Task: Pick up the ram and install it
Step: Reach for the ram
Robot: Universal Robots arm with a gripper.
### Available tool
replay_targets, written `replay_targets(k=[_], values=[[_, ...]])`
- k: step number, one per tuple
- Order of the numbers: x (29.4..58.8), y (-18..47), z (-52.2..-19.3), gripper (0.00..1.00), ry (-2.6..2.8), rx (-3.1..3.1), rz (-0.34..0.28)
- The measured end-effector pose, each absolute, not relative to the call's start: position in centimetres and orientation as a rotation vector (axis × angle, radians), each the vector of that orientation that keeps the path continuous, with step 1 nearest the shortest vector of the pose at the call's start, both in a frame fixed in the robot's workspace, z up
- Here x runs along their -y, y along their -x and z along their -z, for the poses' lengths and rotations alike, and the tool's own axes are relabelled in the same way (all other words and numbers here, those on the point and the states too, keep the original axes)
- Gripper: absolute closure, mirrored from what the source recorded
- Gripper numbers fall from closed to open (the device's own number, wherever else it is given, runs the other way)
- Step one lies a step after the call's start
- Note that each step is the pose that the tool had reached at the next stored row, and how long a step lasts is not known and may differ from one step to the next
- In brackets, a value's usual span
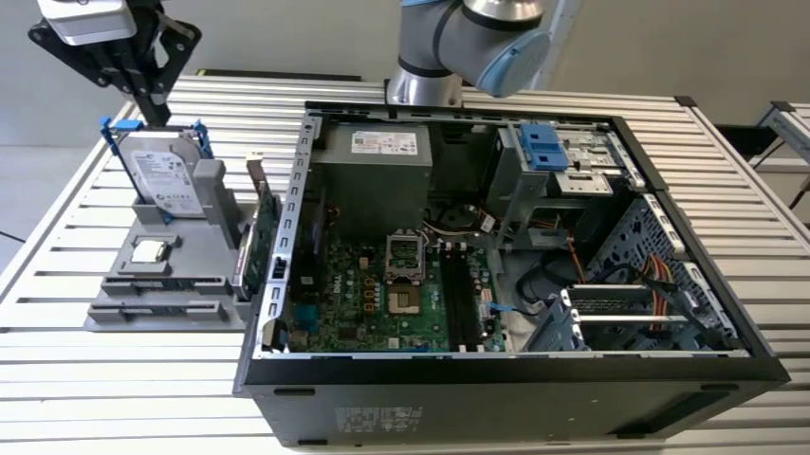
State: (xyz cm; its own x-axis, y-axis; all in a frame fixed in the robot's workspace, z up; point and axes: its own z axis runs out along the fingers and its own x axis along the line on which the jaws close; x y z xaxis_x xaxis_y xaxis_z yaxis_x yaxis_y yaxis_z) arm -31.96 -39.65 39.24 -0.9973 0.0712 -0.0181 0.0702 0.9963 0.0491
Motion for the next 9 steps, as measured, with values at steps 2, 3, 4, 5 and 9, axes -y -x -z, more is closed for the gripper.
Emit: replay_targets(k=[2, 3, 4, 5, 9], values=[[39.65, 32.18, -39.24, 1.0, -0.11, -3.119, -0.076], [39.64, 32.27, -39.24, 1.0, -0.11, -3.119, -0.076], [39.64, 32.37, -39.24, 1.0, -0.11, -3.119, -0.076], [39.64, 32.47, -39.24, 1.0, -0.11, -3.119, -0.076], [39.64, 32.91, -39.24, 1.0, -0.11, -3.119, -0.076]])
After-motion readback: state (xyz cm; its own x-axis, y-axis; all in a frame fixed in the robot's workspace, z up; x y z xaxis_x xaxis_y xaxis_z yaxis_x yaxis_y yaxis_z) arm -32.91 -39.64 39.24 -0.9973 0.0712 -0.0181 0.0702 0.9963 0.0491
